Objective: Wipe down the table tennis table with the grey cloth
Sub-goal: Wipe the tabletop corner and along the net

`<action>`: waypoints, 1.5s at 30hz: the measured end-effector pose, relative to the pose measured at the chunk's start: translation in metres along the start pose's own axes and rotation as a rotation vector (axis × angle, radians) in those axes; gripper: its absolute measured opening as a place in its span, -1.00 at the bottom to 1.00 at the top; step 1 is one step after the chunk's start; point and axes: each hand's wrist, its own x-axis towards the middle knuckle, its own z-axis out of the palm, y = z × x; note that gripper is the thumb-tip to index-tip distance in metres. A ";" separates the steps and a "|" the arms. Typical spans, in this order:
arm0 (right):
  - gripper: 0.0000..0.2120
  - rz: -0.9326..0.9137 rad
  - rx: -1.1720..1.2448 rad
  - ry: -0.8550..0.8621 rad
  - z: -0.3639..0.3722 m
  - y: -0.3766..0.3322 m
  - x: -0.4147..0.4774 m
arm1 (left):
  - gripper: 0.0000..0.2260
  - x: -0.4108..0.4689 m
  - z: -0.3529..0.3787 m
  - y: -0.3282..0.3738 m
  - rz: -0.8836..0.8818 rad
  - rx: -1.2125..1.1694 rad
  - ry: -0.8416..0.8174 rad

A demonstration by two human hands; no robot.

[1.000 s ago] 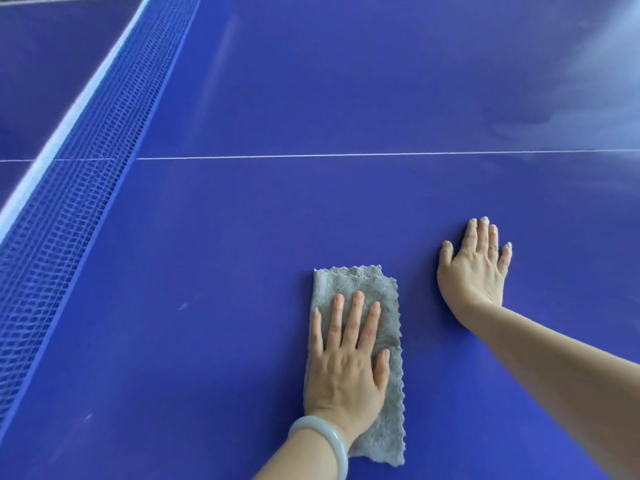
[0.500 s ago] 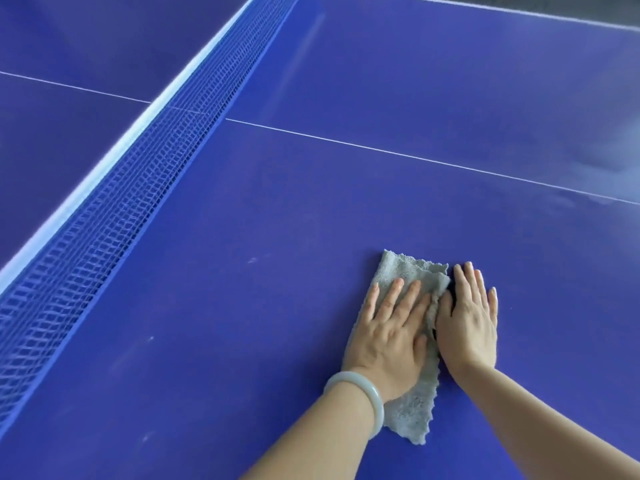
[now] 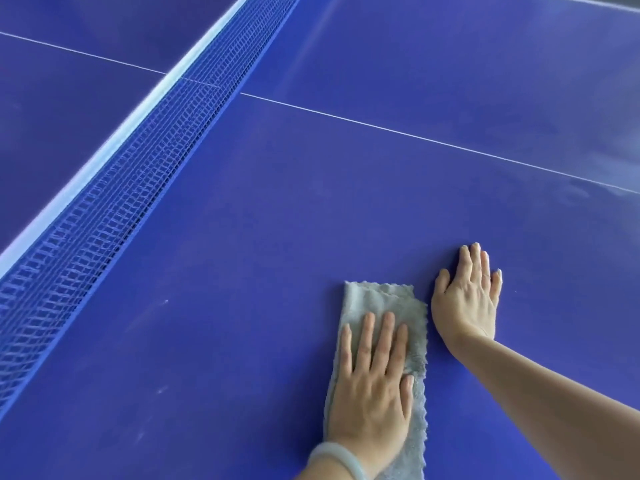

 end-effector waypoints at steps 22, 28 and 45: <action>-0.44 -0.102 -0.062 -0.073 -0.009 -0.002 -0.009 | -0.44 -0.034 -0.008 -0.045 -0.299 0.086 0.031; -0.44 -0.453 -0.063 -0.089 0.000 -0.004 -0.115 | -0.44 -0.034 -0.005 -0.044 -0.321 0.075 0.037; -0.43 -0.441 -0.066 -0.096 0.019 -0.005 -0.147 | -0.46 -0.189 -0.003 -0.051 -0.175 -0.004 0.043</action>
